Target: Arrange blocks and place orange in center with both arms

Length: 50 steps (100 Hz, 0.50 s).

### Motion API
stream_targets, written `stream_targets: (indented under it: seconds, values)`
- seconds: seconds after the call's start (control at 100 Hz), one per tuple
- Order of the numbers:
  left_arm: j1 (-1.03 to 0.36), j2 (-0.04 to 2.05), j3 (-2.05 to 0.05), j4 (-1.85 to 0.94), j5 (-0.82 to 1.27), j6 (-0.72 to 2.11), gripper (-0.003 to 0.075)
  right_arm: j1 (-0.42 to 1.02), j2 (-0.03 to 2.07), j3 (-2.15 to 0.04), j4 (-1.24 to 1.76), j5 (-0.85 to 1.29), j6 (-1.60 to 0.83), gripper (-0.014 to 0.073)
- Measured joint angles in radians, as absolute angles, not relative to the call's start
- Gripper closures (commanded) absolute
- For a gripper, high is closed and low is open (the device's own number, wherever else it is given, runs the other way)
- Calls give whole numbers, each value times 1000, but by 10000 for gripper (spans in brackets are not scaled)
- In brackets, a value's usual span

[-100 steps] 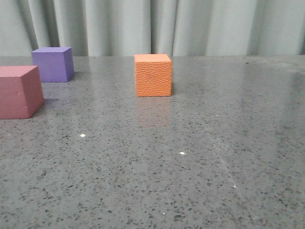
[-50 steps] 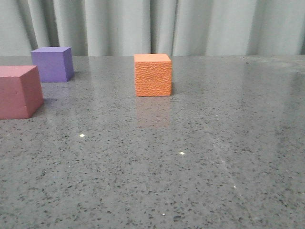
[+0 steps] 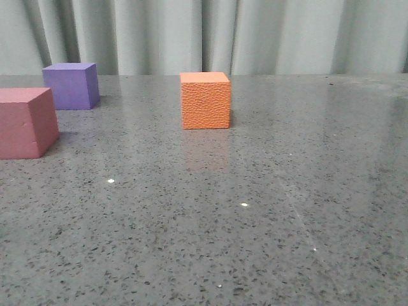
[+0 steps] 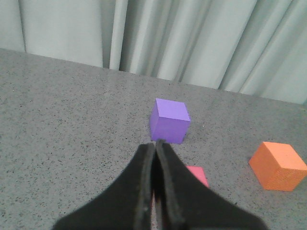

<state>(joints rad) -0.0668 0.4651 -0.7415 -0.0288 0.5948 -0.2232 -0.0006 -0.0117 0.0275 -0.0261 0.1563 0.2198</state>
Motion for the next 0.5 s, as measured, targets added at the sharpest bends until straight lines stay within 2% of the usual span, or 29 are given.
stream_targets:
  seconds: [0.24, 0.5]
  values:
    - [-67, 711, -1025, 0, 727, -191, 739, -1, -12, 28, -26, 156, 220, 661]
    - [-67, 808, -1074, 5, 773, -185, 721, -1, -12, 28, -26, 156, 220, 661]
